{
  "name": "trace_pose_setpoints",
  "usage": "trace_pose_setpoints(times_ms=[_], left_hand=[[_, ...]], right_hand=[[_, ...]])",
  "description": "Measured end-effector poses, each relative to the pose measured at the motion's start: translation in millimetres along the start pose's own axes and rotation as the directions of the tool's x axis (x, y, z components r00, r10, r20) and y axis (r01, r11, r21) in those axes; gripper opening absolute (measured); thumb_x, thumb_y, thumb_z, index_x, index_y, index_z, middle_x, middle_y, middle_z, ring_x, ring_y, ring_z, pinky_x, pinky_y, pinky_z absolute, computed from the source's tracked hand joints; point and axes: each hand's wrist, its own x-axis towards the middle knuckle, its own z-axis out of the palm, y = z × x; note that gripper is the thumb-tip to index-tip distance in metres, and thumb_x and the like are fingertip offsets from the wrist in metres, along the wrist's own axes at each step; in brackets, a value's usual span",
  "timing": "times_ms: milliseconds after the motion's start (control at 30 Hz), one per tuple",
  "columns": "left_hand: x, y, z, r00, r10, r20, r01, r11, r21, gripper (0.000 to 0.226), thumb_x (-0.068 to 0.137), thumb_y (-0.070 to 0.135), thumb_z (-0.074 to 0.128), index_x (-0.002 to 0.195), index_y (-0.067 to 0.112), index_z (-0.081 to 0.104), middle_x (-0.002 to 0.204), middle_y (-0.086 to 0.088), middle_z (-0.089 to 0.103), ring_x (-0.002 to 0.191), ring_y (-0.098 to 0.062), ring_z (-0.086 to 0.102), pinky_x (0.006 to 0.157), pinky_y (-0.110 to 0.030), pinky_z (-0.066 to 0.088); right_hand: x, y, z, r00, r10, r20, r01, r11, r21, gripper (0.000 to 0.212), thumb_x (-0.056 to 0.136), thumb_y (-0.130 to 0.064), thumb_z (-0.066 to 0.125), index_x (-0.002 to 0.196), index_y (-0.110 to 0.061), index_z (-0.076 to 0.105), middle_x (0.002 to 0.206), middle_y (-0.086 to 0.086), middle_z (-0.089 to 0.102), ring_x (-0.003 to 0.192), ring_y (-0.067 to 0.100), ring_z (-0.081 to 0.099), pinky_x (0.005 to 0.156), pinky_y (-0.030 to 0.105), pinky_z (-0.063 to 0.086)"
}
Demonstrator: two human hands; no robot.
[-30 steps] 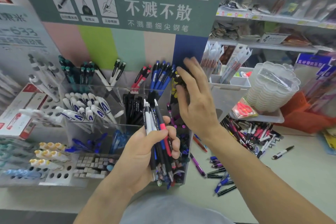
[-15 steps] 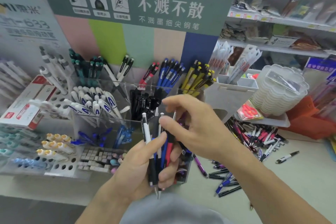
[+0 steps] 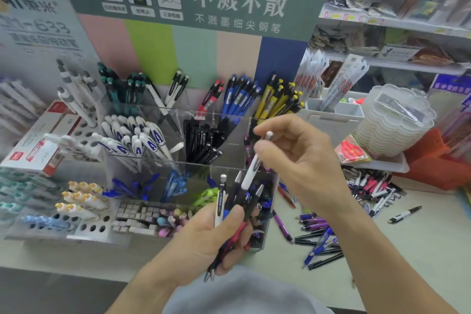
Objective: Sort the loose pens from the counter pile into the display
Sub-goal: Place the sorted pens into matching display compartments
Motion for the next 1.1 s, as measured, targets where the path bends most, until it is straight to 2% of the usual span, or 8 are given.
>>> trace_pose_setpoints(times_ms=[167,300,367,600,700,900,1000,1100], left_hand=[[-1.4,4.7,3.9,1.000,0.021,0.013,-0.024,0.967,0.252,0.080,0.074,0.082,0.054,0.107,0.010,0.047,0.065,-0.010,0.049,0.040,-0.019,0.038,0.040,-0.025,0.032],[-3.5,9.2,4.7,0.998,0.059,-0.035,-0.041,0.922,0.386,0.019,0.084,0.071,0.046,0.082,0.053,0.053,0.049,0.005,0.047,0.038,-0.015,0.037,0.043,-0.028,0.031],[-3.7,10.1,4.9,0.997,0.073,-0.040,-0.051,0.918,0.392,0.018,0.090,0.060,0.045,0.075,0.054,0.052,0.047,0.005,0.048,0.037,-0.013,0.037,0.046,-0.031,0.032],[-19.3,8.3,-16.4,0.959,-0.019,-0.283,0.035,0.998,0.053,0.069,0.087,0.074,0.050,0.085,0.005,0.058,0.060,-0.017,0.045,0.046,-0.020,0.034,0.042,-0.026,0.030],[-16.2,12.3,-21.6,0.885,0.027,-0.466,-0.111,0.982,-0.153,0.051,0.085,0.060,0.053,0.070,0.011,0.056,0.055,-0.012,0.037,0.041,-0.018,0.029,0.040,-0.026,0.024],[-16.1,24.2,-27.4,0.829,0.151,-0.539,-0.379,0.861,-0.340,0.025,0.089,0.019,0.053,0.113,0.010,0.056,0.079,-0.005,0.052,0.053,-0.016,0.044,0.043,-0.028,0.039],[-15.8,24.8,-24.6,0.816,0.173,-0.551,-0.398,0.860,-0.319,0.030,0.087,0.011,0.054,0.117,0.008,0.055,0.079,-0.006,0.055,0.058,-0.019,0.052,0.049,-0.030,0.049],[-15.6,26.1,-22.2,0.813,0.195,-0.548,-0.415,0.855,-0.312,0.030,0.089,0.010,0.052,0.118,0.008,0.055,0.079,-0.008,0.057,0.062,-0.022,0.056,0.055,-0.033,0.055]], right_hand=[[-1.9,-3.9,5.5,0.913,0.224,0.341,-0.063,0.903,-0.425,0.017,0.098,-0.032,0.062,0.113,-0.030,0.072,0.066,-0.015,0.064,0.058,0.001,0.064,0.061,0.025,0.053],[-0.1,-5.3,13.4,0.868,0.257,0.424,-0.023,0.875,-0.483,0.011,0.094,-0.038,0.069,0.100,-0.031,0.074,0.076,-0.019,0.067,0.063,0.003,0.065,0.060,0.021,0.054],[1.4,-4.0,16.5,0.862,0.265,0.433,-0.022,0.872,-0.490,0.007,0.092,-0.038,0.070,0.093,-0.032,0.072,0.074,-0.017,0.067,0.062,0.003,0.064,0.059,0.022,0.053],[17.3,-8.8,1.9,0.945,0.208,0.254,-0.110,0.930,-0.351,0.005,0.096,-0.026,0.066,0.093,-0.026,0.063,0.070,-0.002,0.072,0.066,0.014,0.070,0.070,0.043,0.059],[24.3,-15.8,5.3,0.961,0.125,0.245,-0.066,0.970,-0.235,0.003,0.096,-0.019,0.066,0.095,-0.019,0.064,0.072,0.000,0.072,0.066,0.015,0.071,0.067,0.034,0.058],[70.9,-32.4,36.9,0.912,-0.352,-0.211,0.289,0.916,-0.277,0.005,0.096,-0.012,0.068,0.096,-0.016,0.064,0.081,-0.003,0.069,0.072,0.012,0.070,0.069,0.028,0.058],[106.4,-32.7,63.9,0.853,-0.515,-0.086,0.404,0.755,-0.517,0.009,0.091,-0.013,0.070,0.096,-0.006,0.069,0.088,0.000,0.070,0.079,0.011,0.062,0.074,0.022,0.050],[138.3,-29.2,87.2,0.924,-0.336,0.181,0.367,0.650,-0.666,0.017,0.093,-0.016,0.069,0.104,-0.004,0.069,0.102,0.011,0.072,0.096,0.026,0.065,0.083,0.031,0.047]])
